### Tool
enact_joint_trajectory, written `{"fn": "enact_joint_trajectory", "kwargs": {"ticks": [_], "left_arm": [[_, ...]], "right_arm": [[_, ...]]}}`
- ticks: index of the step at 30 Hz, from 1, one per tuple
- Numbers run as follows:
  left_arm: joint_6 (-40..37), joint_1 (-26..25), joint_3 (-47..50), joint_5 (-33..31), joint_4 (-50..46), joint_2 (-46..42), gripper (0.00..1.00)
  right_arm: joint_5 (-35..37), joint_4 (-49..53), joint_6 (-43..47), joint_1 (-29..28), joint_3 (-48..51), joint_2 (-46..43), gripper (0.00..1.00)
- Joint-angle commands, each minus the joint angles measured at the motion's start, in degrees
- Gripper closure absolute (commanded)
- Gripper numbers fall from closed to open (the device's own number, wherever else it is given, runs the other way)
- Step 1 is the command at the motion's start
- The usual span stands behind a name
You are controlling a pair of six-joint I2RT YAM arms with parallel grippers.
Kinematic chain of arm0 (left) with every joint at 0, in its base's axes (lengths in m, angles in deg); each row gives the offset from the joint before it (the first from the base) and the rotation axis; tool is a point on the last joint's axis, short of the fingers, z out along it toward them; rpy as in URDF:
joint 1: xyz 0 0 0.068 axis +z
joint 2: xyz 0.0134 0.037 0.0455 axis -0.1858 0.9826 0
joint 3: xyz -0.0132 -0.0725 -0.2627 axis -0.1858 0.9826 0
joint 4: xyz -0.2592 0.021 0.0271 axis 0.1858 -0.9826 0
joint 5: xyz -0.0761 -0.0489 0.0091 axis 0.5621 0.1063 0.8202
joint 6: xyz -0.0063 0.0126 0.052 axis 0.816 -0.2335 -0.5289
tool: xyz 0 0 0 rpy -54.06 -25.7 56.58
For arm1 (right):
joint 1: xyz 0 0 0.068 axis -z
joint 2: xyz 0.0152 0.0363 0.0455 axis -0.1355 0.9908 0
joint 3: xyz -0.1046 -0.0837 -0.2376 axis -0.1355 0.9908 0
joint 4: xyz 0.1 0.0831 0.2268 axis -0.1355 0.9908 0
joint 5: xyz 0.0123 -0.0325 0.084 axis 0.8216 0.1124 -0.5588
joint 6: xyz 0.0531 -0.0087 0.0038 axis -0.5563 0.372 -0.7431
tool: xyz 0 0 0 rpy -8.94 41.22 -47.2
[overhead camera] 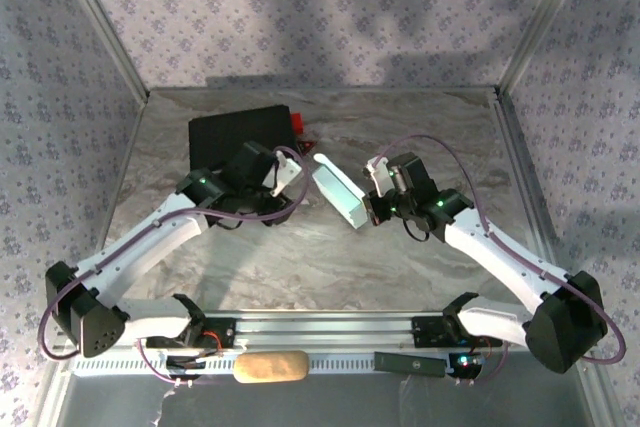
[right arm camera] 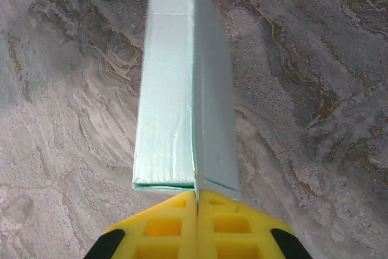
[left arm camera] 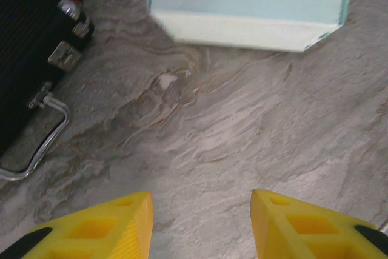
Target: Fold the paper box
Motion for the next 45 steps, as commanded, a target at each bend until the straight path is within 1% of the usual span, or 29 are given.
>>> {"fn": "enact_joint_trajectory", "kwargs": {"ticks": [1, 4, 7, 10, 12, 16, 18, 22, 26, 28, 30, 32, 34, 37, 39, 40, 42, 45], "left_arm": [[-1.14, 2.87, -0.33, -2.09, 0.96, 2.31, 0.54], [-2.23, 6.53, -3.81, -0.86, 0.73, 5.10, 0.54], [-1.81, 10.12, -6.09, 3.00, 2.06, 6.95, 0.54], [-2.89, 11.60, -6.04, 7.17, 4.89, 7.09, 0.54], [-5.58, 11.83, -6.55, 11.29, 5.70, 7.49, 0.54], [-8.33, 12.65, -6.83, 12.67, 7.07, 6.97, 0.57], [-8.02, 14.59, -7.02, 15.15, 8.68, 6.11, 0.57], [-5.70, 19.19, -5.23, 19.38, 11.40, 4.10, 0.56], [-5.11, 22.04, -3.73, 23.05, 11.66, 4.95, 0.56], [-5.91, 22.46, -3.77, 25.73, 10.69, 6.61, 0.59], [-7.64, 22.51, -3.74, 27.91, 9.69, 8.47, 0.67], [-9.68, 22.55, -3.51, 29.01, 8.92, 10.10, 0.72], [-11.50, 22.55, -2.86, 29.19, 9.01, 11.46, 0.73], [-13.60, 23.21, -2.52, 32.71, 8.69, 13.09, 0.71], [-15.13, 23.52, -2.63, 36.53, 7.84, 13.60, 0.66], [-16.06, 23.52, -2.72, 37.80, 7.02, 13.67, 0.65], [-17.58, 23.52, -2.48, 38.79, 5.46, 13.81, 0.61], [-18.89, 23.52, -2.51, 39.04, 5.13, 15.05, 0.59]], "right_arm": [[0.28, -0.02, -0.68, 0.04, 0.17, 0.70, 1.00], [-0.32, 0.28, -0.85, -0.36, -0.08, 0.30, 1.00], [-0.49, 0.82, -0.40, -1.62, 0.25, -1.78, 1.00], [-2.30, 1.84, 0.25, -2.95, 0.17, -3.99, 1.00], [-3.28, 2.59, 0.22, -3.79, 0.17, -4.84, 1.00], [-7.67, 2.89, -1.38, -5.14, 1.10, -5.00, 1.00], [-9.18, 2.66, -2.47, -6.83, 1.98, -5.13, 1.00], [-9.31, 2.25, -3.39, -9.53, 3.40, -4.97, 1.00], [-6.72, 2.62, -3.08, -8.55, 3.03, -3.05, 1.00], [-5.01, 3.37, -2.57, -8.25, 1.78, -0.88, 1.00], [-4.03, 3.76, -1.77, -8.25, 0.75, 1.38, 1.00], [-3.27, 3.52, -1.11, -8.19, 0.26, 2.85, 1.00], [-2.90, 3.52, -0.70, -8.01, -0.29, 4.12, 1.00], [-2.62, 3.81, 0.11, -7.74, -0.91, 5.42, 1.00], [-2.93, 3.92, 0.48, -7.45, -1.30, 5.75, 1.00], [-3.09, 3.91, 0.54, -7.32, -1.48, 5.77, 1.00], [-3.82, 3.89, 0.86, -6.78, -1.81, 5.85, 1.00], [-4.61, 3.95, 1.12, -6.56, -2.10, 5.95, 1.00]]}}
